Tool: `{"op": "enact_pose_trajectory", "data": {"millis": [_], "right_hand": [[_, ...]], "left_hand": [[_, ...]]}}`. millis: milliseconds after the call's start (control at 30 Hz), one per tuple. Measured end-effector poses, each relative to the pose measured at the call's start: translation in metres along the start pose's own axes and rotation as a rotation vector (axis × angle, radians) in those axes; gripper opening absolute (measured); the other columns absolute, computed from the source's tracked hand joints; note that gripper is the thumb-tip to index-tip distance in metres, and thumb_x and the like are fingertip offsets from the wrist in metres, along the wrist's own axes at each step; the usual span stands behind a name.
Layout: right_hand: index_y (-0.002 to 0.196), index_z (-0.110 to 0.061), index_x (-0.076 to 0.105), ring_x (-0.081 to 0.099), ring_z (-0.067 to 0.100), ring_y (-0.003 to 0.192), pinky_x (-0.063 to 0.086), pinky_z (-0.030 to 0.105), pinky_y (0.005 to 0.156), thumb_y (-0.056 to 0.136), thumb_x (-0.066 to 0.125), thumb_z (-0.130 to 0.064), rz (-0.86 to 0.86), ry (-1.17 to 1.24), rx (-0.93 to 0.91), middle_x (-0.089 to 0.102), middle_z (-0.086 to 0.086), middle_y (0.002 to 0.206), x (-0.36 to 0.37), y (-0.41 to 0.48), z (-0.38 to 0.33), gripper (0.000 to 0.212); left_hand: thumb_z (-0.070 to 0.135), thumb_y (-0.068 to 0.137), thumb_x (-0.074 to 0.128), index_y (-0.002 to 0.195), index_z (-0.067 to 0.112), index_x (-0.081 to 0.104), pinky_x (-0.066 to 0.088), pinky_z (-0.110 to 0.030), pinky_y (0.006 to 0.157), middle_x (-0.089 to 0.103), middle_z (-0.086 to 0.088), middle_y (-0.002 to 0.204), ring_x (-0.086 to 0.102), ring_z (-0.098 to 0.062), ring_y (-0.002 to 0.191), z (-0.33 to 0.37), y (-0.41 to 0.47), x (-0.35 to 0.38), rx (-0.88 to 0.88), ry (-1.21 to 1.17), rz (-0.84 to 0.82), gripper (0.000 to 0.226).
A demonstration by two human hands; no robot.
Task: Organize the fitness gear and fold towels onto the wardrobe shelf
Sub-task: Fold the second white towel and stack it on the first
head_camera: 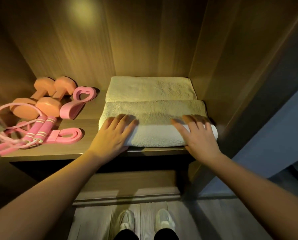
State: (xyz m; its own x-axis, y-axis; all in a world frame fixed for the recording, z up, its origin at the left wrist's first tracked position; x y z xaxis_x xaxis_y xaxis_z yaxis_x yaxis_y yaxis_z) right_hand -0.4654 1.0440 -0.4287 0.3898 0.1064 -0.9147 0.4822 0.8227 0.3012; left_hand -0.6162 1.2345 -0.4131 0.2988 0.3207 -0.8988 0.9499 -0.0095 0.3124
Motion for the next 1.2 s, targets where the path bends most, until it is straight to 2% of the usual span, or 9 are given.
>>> {"op": "enact_pose_trajectory", "data": {"millis": [133, 300, 467, 567, 667, 833, 967, 1100, 1200], "right_hand": [[0.155, -0.032, 0.008, 0.043, 0.038, 0.129, 0.036, 0.051, 0.099, 0.082, 0.064, -0.008, -0.07, -0.015, 0.017, 0.035, 0.016, 0.151, 0.005, 0.005, -0.003, 0.095], [0.155, -0.02, 0.007, 0.043, 0.037, 0.124, 0.035, 0.046, 0.102, 0.074, 0.07, -0.005, -0.156, -0.041, 0.086, 0.035, 0.02, 0.146, 0.005, -0.007, 0.017, 0.103], [0.153, -0.012, 0.003, 0.02, 0.037, 0.142, 0.019, 0.046, 0.116, 0.075, 0.074, -0.024, -0.272, 0.017, 0.182, 0.024, 0.022, 0.151, 0.006, -0.008, 0.018, 0.106], [0.15, -0.015, 0.015, 0.028, 0.031, 0.139, 0.017, 0.05, 0.116, 0.08, 0.068, -0.042, -0.17, 0.134, 0.038, 0.033, 0.012, 0.15, -0.005, -0.005, 0.009, 0.092], [0.155, -0.019, 0.003, 0.01, 0.024, 0.149, 0.01, 0.046, 0.119, 0.079, 0.071, -0.052, -0.236, 0.192, -0.044, 0.009, 0.003, 0.163, -0.005, 0.011, 0.002, 0.107], [0.155, -0.019, 0.005, 0.042, 0.028, 0.135, 0.047, 0.047, 0.1, 0.075, 0.081, -0.037, -0.541, 0.205, 0.041, 0.025, 0.006, 0.159, 0.005, 0.032, 0.029, 0.111], [0.151, -0.01, 0.015, 0.051, 0.032, 0.123, 0.052, 0.047, 0.09, 0.078, 0.08, -0.025, -0.608, 0.118, 0.098, 0.041, 0.012, 0.148, 0.006, 0.026, 0.04, 0.099], [0.154, -0.01, -0.002, 0.008, 0.028, 0.149, 0.025, 0.043, 0.117, 0.073, 0.078, -0.05, -0.616, 0.228, -0.038, 0.0, 0.008, 0.163, -0.012, 0.039, 0.021, 0.121], [0.155, -0.012, 0.002, 0.007, 0.02, 0.149, 0.016, 0.03, 0.117, 0.08, 0.075, -0.044, -0.575, 0.346, -0.16, -0.001, 0.004, 0.163, -0.021, 0.052, -0.01, 0.11]], "left_hand": [[0.042, 0.077, 0.074, 0.139, 0.006, 0.041, 0.041, -0.051, 0.097, 0.052, -0.021, 0.134, 0.051, -0.041, 0.122, 0.0, 0.007, 0.002, 0.009, 0.028, 0.029, 0.079], [0.042, 0.063, 0.084, 0.148, 0.01, 0.034, 0.031, -0.058, 0.107, 0.043, -0.019, 0.145, 0.041, -0.042, 0.132, -0.018, -0.008, 0.009, -0.03, 0.028, -0.064, 0.103], [0.054, 0.073, 0.062, 0.152, 0.01, 0.027, 0.016, -0.065, 0.112, 0.036, -0.021, 0.149, 0.033, -0.041, 0.138, -0.022, -0.021, 0.004, -0.11, 0.038, -0.142, 0.097], [0.066, 0.079, 0.051, 0.15, 0.008, 0.03, 0.012, -0.06, 0.117, 0.034, -0.019, 0.152, 0.029, -0.036, 0.142, -0.008, -0.01, -0.003, -0.114, -0.019, -0.152, 0.094], [0.071, 0.081, 0.052, 0.154, 0.014, 0.014, 0.009, -0.049, 0.121, 0.015, -0.012, 0.161, 0.015, -0.028, 0.148, 0.016, 0.021, -0.001, -0.056, -0.078, -0.165, 0.101], [0.071, 0.074, 0.059, 0.155, 0.02, 0.006, 0.013, -0.033, 0.118, 0.012, 0.0, 0.162, 0.02, -0.016, 0.147, 0.003, 0.037, 0.007, -0.122, -0.189, -0.241, 0.11], [0.069, 0.071, 0.066, 0.155, 0.019, 0.011, 0.013, -0.031, 0.118, 0.014, -0.003, 0.162, 0.019, -0.016, 0.147, -0.016, 0.018, 0.006, -0.156, -0.172, -0.288, 0.112], [0.079, 0.074, 0.051, 0.155, 0.012, 0.0, 0.012, -0.036, 0.12, 0.003, -0.002, 0.163, 0.012, -0.017, 0.149, -0.005, 0.034, -0.003, -0.145, -0.172, -0.323, 0.116], [0.073, 0.079, 0.051, 0.154, 0.009, 0.0, 0.01, -0.035, 0.12, -0.004, -0.001, 0.162, 0.007, -0.015, 0.149, 0.024, 0.057, -0.002, -0.092, -0.198, -0.355, 0.111]]}}
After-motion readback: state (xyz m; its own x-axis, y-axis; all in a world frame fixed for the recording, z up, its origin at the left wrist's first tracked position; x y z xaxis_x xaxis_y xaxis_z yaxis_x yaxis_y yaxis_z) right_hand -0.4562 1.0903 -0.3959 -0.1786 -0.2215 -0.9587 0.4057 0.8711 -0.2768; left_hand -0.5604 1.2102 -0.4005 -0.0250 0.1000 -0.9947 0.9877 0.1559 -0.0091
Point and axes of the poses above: each hand's wrist, its own y-axis towards the middle knuckle, its own x-axis out of the palm, z = x × y, the point moved 6 cm from there along y, towards the middle knuckle
